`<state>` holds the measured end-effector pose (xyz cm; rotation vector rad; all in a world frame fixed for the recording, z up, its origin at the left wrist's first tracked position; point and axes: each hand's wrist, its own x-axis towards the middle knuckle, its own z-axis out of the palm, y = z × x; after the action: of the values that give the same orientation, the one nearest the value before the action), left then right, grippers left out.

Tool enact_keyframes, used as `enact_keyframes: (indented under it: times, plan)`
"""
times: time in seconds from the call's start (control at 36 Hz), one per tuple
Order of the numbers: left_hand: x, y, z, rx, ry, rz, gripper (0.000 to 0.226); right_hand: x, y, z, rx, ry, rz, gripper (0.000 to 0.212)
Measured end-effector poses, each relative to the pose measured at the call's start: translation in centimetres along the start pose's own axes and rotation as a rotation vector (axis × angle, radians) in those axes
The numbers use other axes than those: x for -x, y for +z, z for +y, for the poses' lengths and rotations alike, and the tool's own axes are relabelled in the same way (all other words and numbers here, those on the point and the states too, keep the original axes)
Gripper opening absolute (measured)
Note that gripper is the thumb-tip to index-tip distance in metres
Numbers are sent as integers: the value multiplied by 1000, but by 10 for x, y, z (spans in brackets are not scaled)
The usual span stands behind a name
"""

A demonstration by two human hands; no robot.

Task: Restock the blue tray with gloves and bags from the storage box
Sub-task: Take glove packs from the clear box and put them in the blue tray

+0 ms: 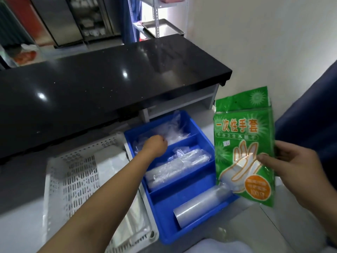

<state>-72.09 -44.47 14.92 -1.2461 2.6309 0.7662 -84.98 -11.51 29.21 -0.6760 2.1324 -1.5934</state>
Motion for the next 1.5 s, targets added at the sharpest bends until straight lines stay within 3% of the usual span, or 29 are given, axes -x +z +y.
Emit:
enact_keyframes:
  times: [0.08,0.14,0.28,0.44,0.56,0.75,0.83,0.92,0.97,1.03,1.11,1.25,1.5]
  plan:
    - [-1,-7,0,34,-13,-164,59,1,3,-2,6,9,-25,39]
    - [-2,-10,1,23,-22,-235,60,2,5,-3,7,8,-35,38]
    - [2,-12,-1,30,26,-114,29,0,8,-6,6,-23,-52,37]
    - [5,-10,-4,103,-13,42,75,-4,7,-11,31,-93,-93,50]
    - [-1,-11,-4,114,-102,-31,53,-12,9,-13,142,-172,-118,47]
    - [-9,-9,-6,-117,-100,-152,46,-38,31,-32,476,-432,-145,47]
    - [-7,-8,-5,-126,-158,-181,47,-56,49,-39,617,-572,-195,31]
    - [-5,-10,-2,41,-235,-184,59,-76,73,-45,773,-718,-199,27]
    - [-3,-11,1,117,-189,-223,63,-86,91,-50,847,-790,-203,28]
    - [1,-9,2,110,-85,-305,71,-96,111,-51,901,-838,-232,30]
    - [7,-6,5,22,-69,-353,87,-108,141,-46,942,-903,-294,32]
    - [22,-1,7,10,-90,-294,91,-135,187,-21,1049,-916,-401,38]
    - [59,-2,8,-78,-57,-164,75,-164,227,-6,1195,-820,-639,28]
